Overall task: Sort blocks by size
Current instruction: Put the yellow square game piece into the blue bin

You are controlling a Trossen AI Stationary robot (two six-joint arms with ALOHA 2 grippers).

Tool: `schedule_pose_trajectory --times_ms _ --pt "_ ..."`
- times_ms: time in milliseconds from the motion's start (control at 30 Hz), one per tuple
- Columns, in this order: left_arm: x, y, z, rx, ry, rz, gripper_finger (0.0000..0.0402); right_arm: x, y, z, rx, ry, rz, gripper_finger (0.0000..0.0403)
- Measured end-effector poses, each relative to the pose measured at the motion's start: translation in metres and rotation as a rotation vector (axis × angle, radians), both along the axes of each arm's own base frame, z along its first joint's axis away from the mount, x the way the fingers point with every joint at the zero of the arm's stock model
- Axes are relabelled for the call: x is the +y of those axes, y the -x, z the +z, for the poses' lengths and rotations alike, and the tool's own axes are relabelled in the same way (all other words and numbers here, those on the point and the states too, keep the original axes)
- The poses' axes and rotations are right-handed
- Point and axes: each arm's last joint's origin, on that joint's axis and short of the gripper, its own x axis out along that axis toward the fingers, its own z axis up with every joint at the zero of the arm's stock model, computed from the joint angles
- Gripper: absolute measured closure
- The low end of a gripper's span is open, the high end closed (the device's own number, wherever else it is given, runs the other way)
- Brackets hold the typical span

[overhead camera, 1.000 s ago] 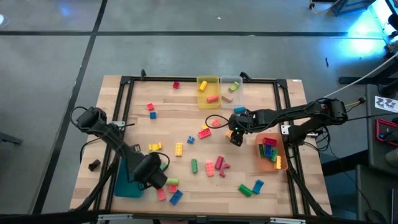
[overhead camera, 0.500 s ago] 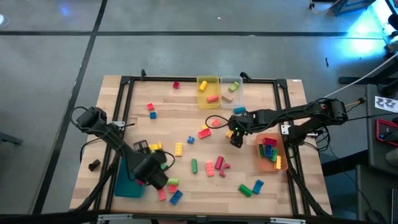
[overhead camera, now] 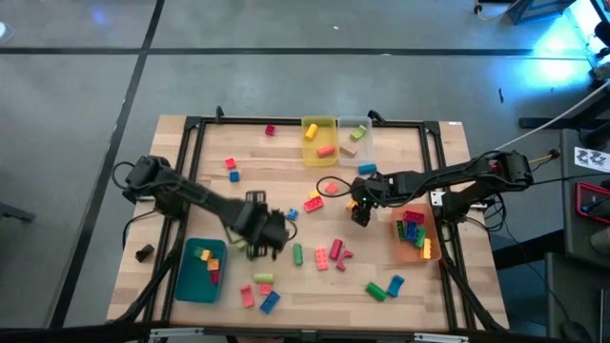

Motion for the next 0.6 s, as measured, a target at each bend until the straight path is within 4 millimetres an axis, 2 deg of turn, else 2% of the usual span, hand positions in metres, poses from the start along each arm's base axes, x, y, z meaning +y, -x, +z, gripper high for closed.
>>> schedule_pose_trajectory --times_ms 100,200,400,600 --pt "0.026 -0.005 0.006 -0.006 -0.003 -0.021 0.0192 0.000 0.000 -0.002 -0.010 0.000 0.000 0.0084" --pt "0.056 0.000 0.010 -0.053 0.014 -0.004 0.0192 0.000 0.002 -0.007 -0.001 0.000 0.000 0.0084" --pt "0.104 0.027 0.012 -0.239 0.038 0.049 0.0192 0.000 0.003 -0.019 -0.026 -0.003 -0.008 0.0084" --pt "0.133 0.049 0.000 -0.458 0.086 0.111 0.0192 0.000 0.001 -0.025 -0.034 0.007 -0.012 0.0084"
